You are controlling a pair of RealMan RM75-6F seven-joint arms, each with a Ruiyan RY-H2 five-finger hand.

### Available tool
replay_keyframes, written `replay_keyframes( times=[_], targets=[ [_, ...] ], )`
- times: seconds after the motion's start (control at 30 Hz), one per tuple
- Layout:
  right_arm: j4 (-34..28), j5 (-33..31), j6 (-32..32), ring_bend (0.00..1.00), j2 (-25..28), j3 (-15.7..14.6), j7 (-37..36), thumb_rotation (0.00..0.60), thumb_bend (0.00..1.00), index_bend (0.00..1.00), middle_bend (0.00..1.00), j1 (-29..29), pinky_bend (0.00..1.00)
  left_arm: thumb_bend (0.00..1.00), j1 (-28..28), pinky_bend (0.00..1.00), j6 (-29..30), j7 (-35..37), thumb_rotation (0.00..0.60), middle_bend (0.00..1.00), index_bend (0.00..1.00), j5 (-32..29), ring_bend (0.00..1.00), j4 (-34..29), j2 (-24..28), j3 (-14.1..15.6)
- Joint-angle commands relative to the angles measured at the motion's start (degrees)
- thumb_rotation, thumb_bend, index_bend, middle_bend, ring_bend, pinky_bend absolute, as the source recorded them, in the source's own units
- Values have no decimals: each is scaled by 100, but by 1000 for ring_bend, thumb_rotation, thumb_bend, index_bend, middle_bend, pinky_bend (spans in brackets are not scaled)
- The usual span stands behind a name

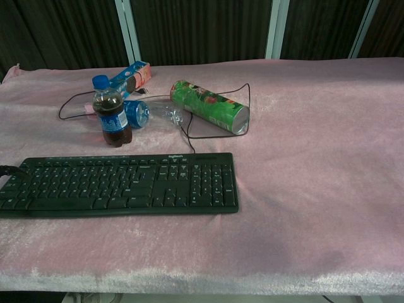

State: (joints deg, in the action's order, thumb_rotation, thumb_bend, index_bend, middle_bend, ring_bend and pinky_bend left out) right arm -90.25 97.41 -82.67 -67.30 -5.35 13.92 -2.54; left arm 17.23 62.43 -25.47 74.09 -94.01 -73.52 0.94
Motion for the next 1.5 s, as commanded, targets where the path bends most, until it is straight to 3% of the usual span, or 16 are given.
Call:
replay_keyframes(
  times=[0.03, 1.5],
  targets=[
    [1, 0, -1, 0, 2, 1, -5, 600, 360, 0, 0, 0, 3, 1000, 4, 1000, 0, -11, 600, 1000, 157, -13, 1000, -4, 0, 5],
    [-3, 7, -35, 0, 5, 9, -14, 600, 361, 0, 0, 14, 3, 1000, 422, 1000, -367, -438, 600, 1000, 178, -882, 1000, -59, -59, 117]
  ],
)
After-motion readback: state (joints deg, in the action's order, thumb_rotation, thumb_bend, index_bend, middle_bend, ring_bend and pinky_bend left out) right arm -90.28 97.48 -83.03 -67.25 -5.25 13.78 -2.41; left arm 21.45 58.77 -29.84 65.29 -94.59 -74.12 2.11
